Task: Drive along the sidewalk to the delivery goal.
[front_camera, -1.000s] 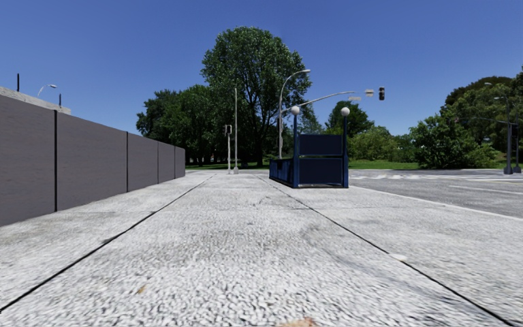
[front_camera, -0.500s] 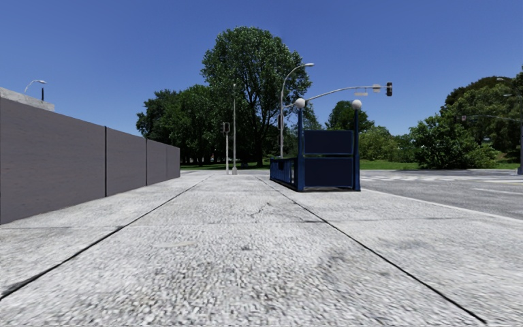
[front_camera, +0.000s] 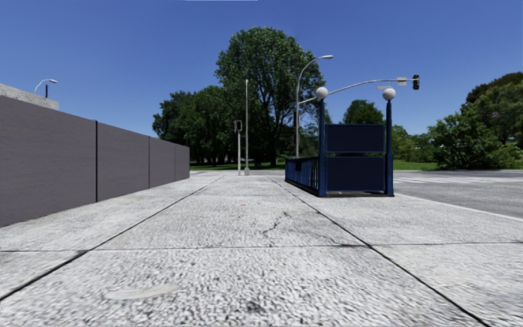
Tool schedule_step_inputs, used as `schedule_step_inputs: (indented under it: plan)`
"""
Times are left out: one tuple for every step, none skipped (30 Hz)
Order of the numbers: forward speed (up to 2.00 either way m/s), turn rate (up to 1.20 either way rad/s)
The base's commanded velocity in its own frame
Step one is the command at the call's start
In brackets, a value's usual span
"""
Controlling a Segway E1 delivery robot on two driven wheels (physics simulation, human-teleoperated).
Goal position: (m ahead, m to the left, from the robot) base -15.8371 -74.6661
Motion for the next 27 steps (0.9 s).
schedule_step_inputs:
  plan:
    - [1.98,0.00]
    - [1.98,0.00]
    - [1.98,0.00]
    - [1.98,0.00]
    - [1.98,0.00]
    - [1.98,0.00]
    - [1.98,0.00]
    - [1.98,0.00]
    - [1.98,0.00]
    - [1.98,0.00]
    - [1.98,0.00]
    - [1.98,0.00]
    - [1.98,0.00]
    - [1.98,0.00]
    - [1.98,0.00]
    - [1.98,0.00]
    - [1.98,0.00]
    - [1.98,0.00]
    - [1.98,0.00]
    - [1.98,0.00]
    - [1.98,0.00]
    - [1.98,0.00]
    - [1.98,0.00]
    - [1.98,0.00]
    - [1.98,0.00]
    - [1.98,0.00]
    - [1.98,0.00]
